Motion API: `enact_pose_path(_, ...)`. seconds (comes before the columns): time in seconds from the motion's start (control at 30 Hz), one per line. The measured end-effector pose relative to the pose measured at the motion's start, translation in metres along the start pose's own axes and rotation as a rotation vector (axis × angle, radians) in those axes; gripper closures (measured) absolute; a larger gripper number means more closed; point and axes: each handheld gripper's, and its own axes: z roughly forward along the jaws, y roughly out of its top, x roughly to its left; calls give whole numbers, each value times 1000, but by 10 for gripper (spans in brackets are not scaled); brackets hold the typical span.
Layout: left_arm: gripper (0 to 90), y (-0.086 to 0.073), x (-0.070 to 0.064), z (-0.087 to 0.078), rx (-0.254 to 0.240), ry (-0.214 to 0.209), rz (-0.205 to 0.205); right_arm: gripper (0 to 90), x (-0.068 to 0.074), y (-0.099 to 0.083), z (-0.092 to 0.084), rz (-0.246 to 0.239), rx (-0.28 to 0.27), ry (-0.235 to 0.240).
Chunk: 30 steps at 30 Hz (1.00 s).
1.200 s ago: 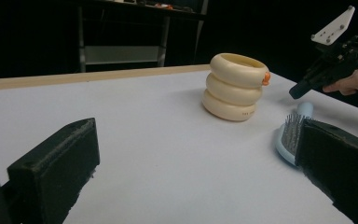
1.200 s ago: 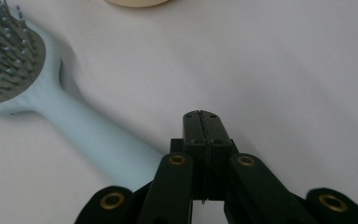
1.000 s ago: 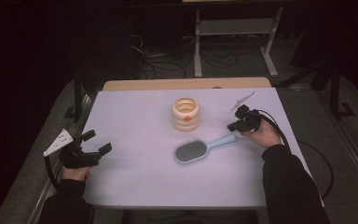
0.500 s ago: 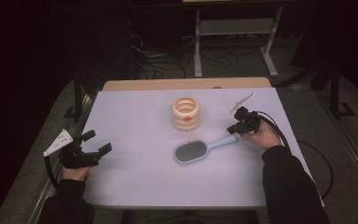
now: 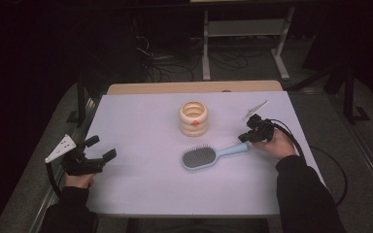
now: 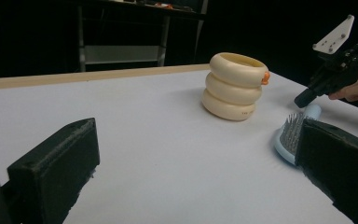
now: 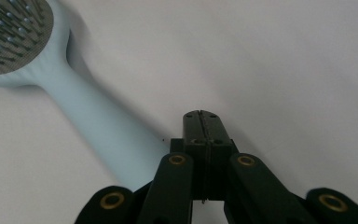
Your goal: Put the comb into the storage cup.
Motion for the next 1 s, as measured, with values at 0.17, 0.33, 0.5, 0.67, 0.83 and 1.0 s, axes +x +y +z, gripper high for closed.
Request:
enact_pose_path(0.17,0,0,0,0,0,1,0,886,5,-4,-1,-16,-2,-1)
enact_pose_path(0.33,0,0,-1,0,1,2,-2,887,12,-5,-3,-41,-11,7)
enact_pose_path(0.5,0,0,0,0,0,2,-2,886,17,-6,-5,-51,-7,8)
enact_pose_path(0.67,0,0,0,0,0,2,-1,886,20,-9,-6,-48,-8,15)
enact_pose_path(0.83,0,0,0,0,2,1,-1,886,25,-13,-6,-46,-10,22)
enact_pose_path(1.0,0,0,-1,0,0,1,2,886,33,-16,-5,-63,5,29)
